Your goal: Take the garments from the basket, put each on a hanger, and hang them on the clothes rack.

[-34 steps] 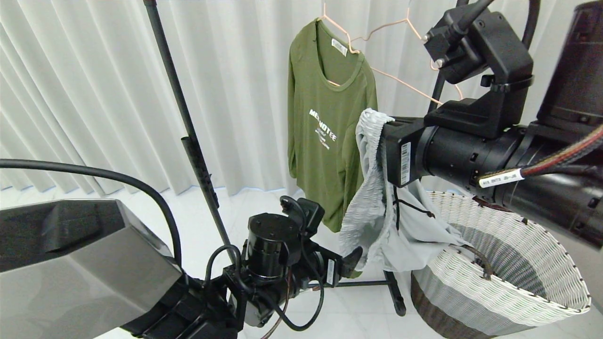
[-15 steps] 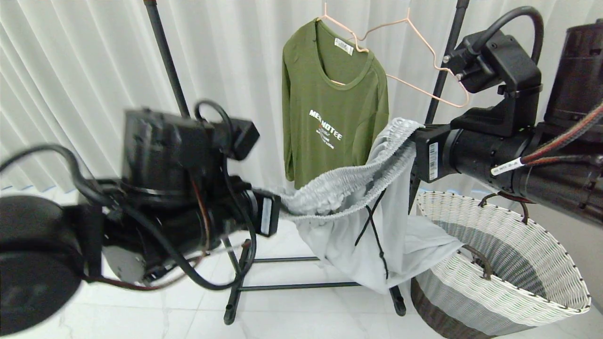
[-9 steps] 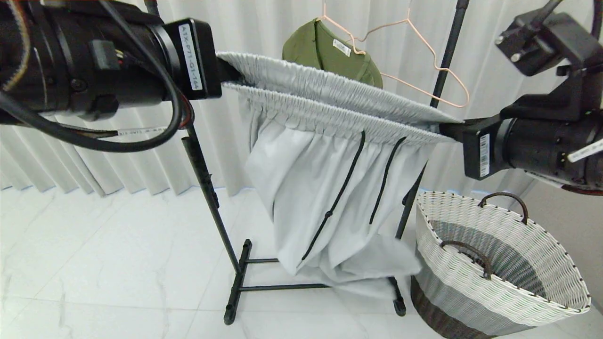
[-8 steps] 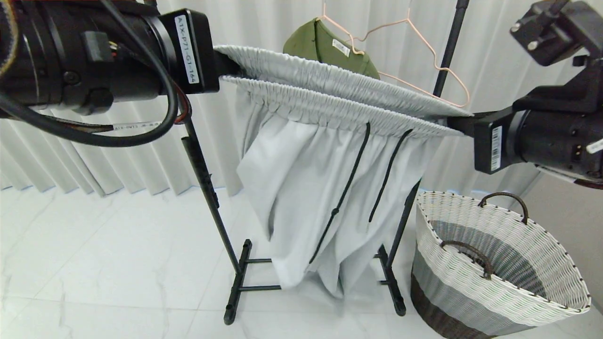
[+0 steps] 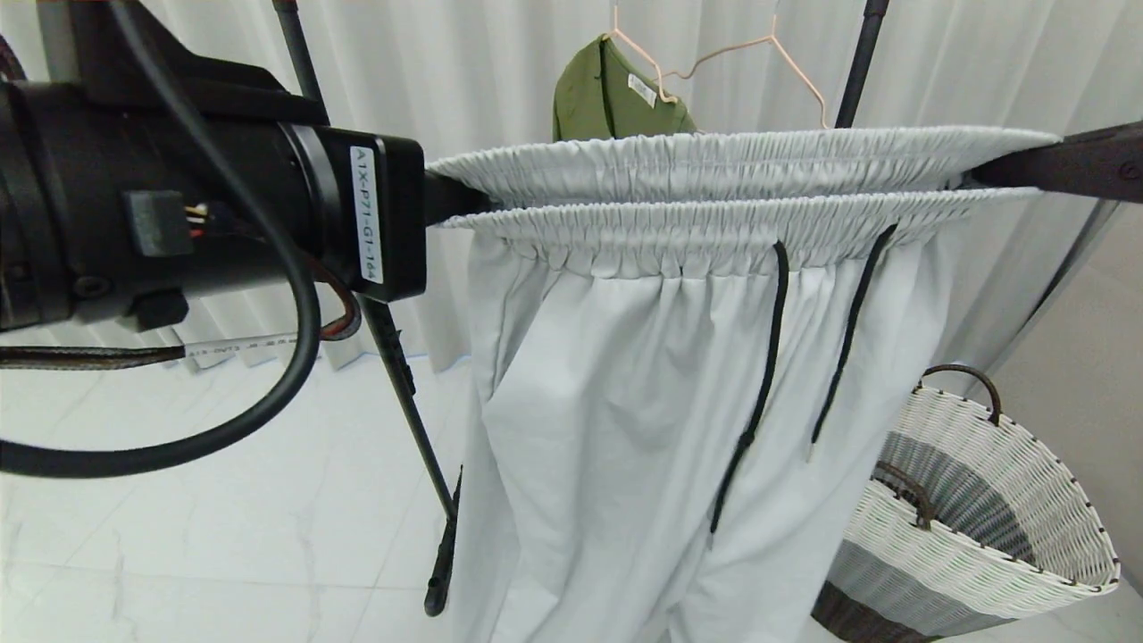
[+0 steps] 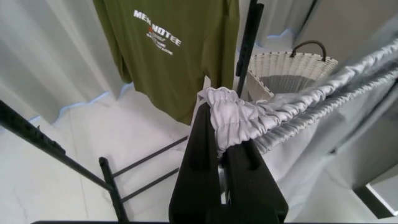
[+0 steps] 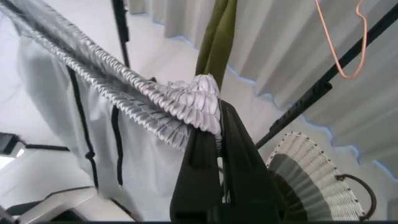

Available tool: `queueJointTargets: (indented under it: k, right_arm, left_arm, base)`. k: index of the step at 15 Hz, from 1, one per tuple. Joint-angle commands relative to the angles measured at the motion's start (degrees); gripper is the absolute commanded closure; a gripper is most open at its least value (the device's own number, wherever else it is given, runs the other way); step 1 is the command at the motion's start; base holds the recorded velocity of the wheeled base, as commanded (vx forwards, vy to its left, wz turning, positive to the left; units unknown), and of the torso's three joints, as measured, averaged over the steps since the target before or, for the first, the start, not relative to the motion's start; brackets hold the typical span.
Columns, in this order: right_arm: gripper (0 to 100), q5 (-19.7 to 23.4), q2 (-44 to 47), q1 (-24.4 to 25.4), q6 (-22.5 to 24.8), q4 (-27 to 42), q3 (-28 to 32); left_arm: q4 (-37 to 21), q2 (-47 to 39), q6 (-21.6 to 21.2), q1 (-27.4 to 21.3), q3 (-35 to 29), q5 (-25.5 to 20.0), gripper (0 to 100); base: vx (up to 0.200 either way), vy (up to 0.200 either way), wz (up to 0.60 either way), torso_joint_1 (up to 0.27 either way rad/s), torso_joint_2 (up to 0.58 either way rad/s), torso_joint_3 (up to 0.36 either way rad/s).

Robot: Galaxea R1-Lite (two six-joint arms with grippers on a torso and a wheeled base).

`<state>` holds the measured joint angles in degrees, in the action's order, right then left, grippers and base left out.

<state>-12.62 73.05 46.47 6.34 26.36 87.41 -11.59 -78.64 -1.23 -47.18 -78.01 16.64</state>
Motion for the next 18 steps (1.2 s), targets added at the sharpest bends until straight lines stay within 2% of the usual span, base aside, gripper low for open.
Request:
queueJointTargets:
  k: [1,5,7,9,12,13,16,18]
  right_arm:
    - [100,2.1,-2.3,0.0,0.3,2.0,1.2]
    - [100,4.6,-6.0,0.3,0.3,5.9,0.0]
    - [100,8.2,-8.4,1.8,0.4,10.3,0.0]
    - [100,11.5,-10.5,7.1,0.4,14.7,-0.2]
    - [100,12.0,-11.3,16.1,0.3,15.9,-2.2]
    - [100,12.0,-10.9,17.5,0.1,15.9,-2.3]
    - [100,11.6,-9.8,17.2,0.0,15.3,-3.1]
    - [100,11.4,-9.7,13.7,0.1,15.1,-4.0]
  left_arm:
    - [0.0,1.6,0.1,-0.6,0.8,0.8,100]
    - [0.2,1.4,0.4,-2.3,1.2,0.7,100]
    - [0.6,0.5,0.4,-2.9,0.1,0.8,100]
    - [1.9,-0.8,0.1,-3.0,-1.8,0.8,100]
    - [2.2,-3.8,0.1,-3.0,-7.4,1.4,100]
    - [2.2,-4.4,0.0,-3.0,-8.7,2.5,100]
    - [2.1,-3.1,0.0,-3.0,-7.7,3.8,100]
    - [1.8,-2.3,-0.1,-2.7,-7.0,3.6,100]
  base:
    - [0.0,0.0,0.0,0.0,0.0,0.0]
    - [0.0,0.0,0.0,0.0,0.0,0.0]
    - [0.0,0.0,0.0,0.0,0.0,0.0]
    - [0.0,0.0,0.0,0.0,0.0,0.0]
    - [0.0,0.0,0.0,0.0,0.0,0.0]
    - [0.0,0.0,0.0,0.0,0.0,0.0]
    - [0.0,0.0,0.0,0.0,0.0,0.0]
    - [0.0,0.0,0.0,0.0,0.0,0.0]
